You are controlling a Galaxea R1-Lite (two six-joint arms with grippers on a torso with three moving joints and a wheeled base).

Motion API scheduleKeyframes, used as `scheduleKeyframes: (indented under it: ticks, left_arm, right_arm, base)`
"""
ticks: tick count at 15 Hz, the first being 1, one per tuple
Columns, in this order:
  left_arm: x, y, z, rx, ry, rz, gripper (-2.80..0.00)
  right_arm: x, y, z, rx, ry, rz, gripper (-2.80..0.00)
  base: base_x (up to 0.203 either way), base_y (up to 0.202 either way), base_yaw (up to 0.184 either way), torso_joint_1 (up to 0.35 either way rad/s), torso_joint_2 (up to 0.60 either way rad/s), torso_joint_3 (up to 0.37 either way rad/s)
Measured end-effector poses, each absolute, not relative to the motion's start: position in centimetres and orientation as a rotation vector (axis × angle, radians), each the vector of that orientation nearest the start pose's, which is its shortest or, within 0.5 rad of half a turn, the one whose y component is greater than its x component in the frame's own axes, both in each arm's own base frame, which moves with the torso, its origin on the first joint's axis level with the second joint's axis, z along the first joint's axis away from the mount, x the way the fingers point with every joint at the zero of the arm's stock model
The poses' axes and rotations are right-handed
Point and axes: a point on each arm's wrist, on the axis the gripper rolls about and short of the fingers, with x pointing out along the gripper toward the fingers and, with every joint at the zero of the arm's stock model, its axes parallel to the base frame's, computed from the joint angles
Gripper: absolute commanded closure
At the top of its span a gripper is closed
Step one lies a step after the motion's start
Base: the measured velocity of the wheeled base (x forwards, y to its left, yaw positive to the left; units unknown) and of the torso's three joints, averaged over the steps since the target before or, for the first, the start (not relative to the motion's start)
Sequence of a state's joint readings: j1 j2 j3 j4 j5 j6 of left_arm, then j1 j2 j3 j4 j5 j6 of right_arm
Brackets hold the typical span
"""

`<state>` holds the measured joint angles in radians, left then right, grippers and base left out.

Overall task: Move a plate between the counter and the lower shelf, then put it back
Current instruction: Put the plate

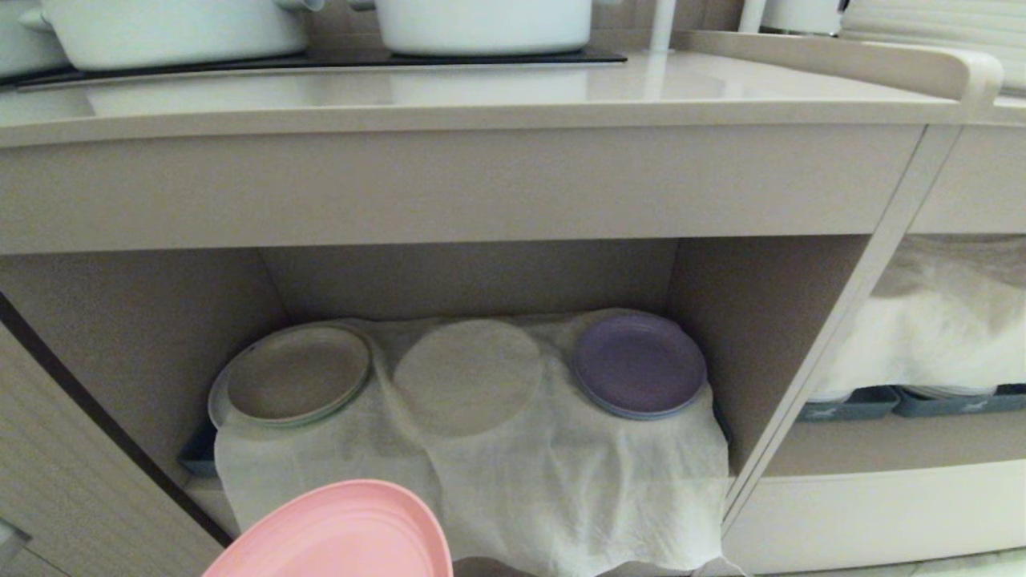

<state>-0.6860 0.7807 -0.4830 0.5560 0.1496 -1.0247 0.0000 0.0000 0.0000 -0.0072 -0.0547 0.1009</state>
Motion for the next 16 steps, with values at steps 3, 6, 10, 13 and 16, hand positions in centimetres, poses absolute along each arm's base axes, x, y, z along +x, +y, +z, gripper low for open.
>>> scheduleKeyframes:
  ticks: [3,6,10,13,16]
  left_arm:
    - [3.53,-2.46,15.48,-0.603,0.941,-0.055,0.0]
    - [3.52,-2.44,15.49,-0.605,0.94,-0.055,0.0]
    - [3.52,-2.44,15.44,-0.605,0.941,-0.054,0.0]
    - [3.5,-2.45,15.43,-0.607,0.947,-0.06,0.0]
    - [3.51,-2.45,15.46,-0.608,0.947,-0.061,0.0]
  right_arm:
    - [-2.28,-0.12,7.62,0.101,-0.01,-0.055,0.0]
    - [-2.28,-0.12,7.62,0.101,-0.01,-0.054,0.0]
    - [-2.28,-0.12,7.62,0.099,-0.01,-0.054,0.0]
    - [-2.28,-0.12,7.63,0.099,-0.01,-0.055,0.0]
    - [-2.28,-0.12,7.62,0.099,-0.01,-0.053,0.0]
  base:
    - [0.0,0.0,0.0,0.0,0.0,0.0]
    - [0.0,0.0,0.0,0.037,-0.21,-0.151]
    - [0.0,0.0,0.0,0.13,-0.38,-0.291]
    - [0.0,0.0,0.0,0.172,-0.49,-0.292]
    - [0.0,0.0,0.0,0.186,-0.47,-0.285]
